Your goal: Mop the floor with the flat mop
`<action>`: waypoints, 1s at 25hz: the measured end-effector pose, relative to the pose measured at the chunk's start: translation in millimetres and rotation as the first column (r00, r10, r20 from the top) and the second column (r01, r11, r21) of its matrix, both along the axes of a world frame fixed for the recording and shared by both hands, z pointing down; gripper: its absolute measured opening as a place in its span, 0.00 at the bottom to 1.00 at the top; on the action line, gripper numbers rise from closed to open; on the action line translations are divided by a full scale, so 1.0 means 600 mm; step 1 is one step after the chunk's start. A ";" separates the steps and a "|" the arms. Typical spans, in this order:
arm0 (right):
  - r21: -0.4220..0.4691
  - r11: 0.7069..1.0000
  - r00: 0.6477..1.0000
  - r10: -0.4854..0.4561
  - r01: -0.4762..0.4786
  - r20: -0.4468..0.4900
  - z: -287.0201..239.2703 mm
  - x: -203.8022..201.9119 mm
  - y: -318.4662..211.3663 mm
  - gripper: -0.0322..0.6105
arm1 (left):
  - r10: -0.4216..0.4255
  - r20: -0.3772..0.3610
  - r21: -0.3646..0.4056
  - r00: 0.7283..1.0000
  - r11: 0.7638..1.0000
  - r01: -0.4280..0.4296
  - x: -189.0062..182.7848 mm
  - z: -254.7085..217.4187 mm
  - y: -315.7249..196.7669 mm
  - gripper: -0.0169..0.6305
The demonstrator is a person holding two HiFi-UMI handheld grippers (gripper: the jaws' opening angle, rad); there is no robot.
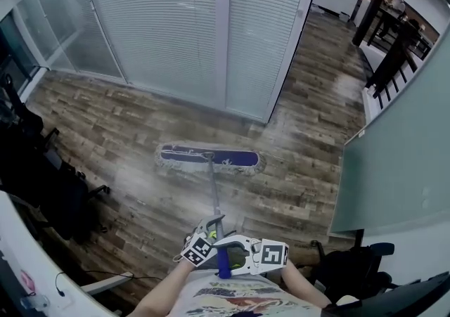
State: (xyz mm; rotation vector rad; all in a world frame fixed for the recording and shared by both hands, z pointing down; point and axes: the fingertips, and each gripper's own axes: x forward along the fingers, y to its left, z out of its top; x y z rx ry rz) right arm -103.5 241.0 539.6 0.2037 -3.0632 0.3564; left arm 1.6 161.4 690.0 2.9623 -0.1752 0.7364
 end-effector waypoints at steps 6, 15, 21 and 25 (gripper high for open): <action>0.004 0.999 0.997 0.046 -0.046 0.060 -0.018 -0.006 -0.140 0.52 | -0.013 -0.025 -0.019 1.000 1.000 0.012 -0.003 -0.020 -0.135 0.40; 0.012 0.998 0.997 0.058 -0.059 0.048 -0.011 -0.009 -0.292 0.52 | 0.015 -0.022 -0.005 1.000 1.000 -0.015 -0.001 -0.014 -0.286 0.41; 0.031 0.999 0.999 0.035 -0.036 0.036 -0.001 0.016 -0.371 0.52 | 0.012 -0.022 0.000 1.000 1.000 -0.012 0.022 -0.009 -0.369 0.41; 0.058 0.998 1.000 0.017 -0.019 0.024 0.008 0.039 -0.443 0.52 | 0.006 -0.026 -0.002 1.000 1.000 -0.006 0.045 -0.007 -0.443 0.41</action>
